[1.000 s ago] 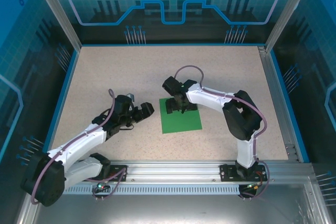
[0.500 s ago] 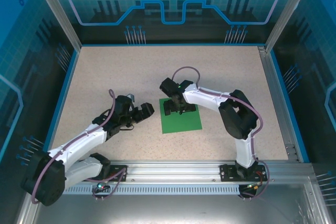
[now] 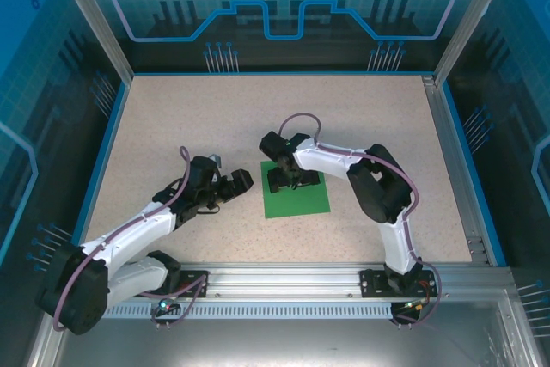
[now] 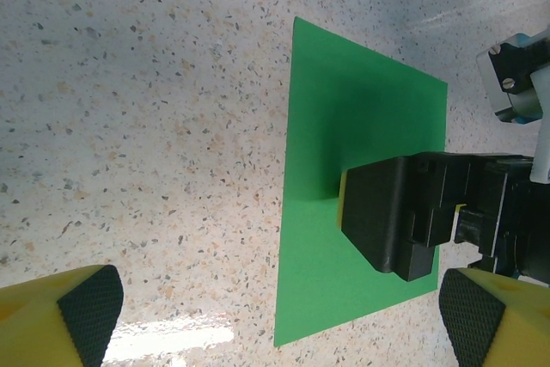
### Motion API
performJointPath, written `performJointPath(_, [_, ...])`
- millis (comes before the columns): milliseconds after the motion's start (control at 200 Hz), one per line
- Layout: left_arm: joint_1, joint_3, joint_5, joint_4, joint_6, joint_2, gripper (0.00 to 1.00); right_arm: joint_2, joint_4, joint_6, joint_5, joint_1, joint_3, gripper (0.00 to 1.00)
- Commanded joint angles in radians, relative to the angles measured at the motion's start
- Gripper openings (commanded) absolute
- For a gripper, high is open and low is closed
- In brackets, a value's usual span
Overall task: Fold a paper plane with a square sheet of paper (pick it up from the middle)
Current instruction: Fold the square sheet of paper in half at the center of the table.
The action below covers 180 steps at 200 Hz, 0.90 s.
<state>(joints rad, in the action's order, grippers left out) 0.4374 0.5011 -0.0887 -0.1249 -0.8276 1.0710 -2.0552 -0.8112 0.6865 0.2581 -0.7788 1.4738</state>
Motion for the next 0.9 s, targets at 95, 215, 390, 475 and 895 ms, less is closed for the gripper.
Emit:
performJointPath(95, [-0.008, -0.006, -0.026, -0.002, 0.027, -0.005, 0.99, 0.102, 0.013, -0.017, -0.036, 0.022, -0.018, 0.99])
performJointPath(215, [-0.010, -0.005, -0.025, -0.007, 0.025, -0.007, 0.99, 0.069, 0.029, 0.013, -0.061, 0.026, -0.039, 0.99])
performJointPath(390, [-0.009, -0.005, -0.022, -0.020, 0.027, -0.018, 0.99, 0.013, 0.037, 0.026, -0.077, 0.020, -0.051, 0.99])
performJointPath(475, [-0.009, -0.006, -0.021, -0.026, 0.027, -0.019, 0.99, -0.002, 0.038, 0.039, -0.074, 0.021, -0.064, 0.99])
performJointPath(895, [-0.008, 0.007, -0.015, -0.055, 0.033, -0.026, 0.99, -0.076, 0.102, 0.051, -0.097, -0.004, -0.149, 0.99])
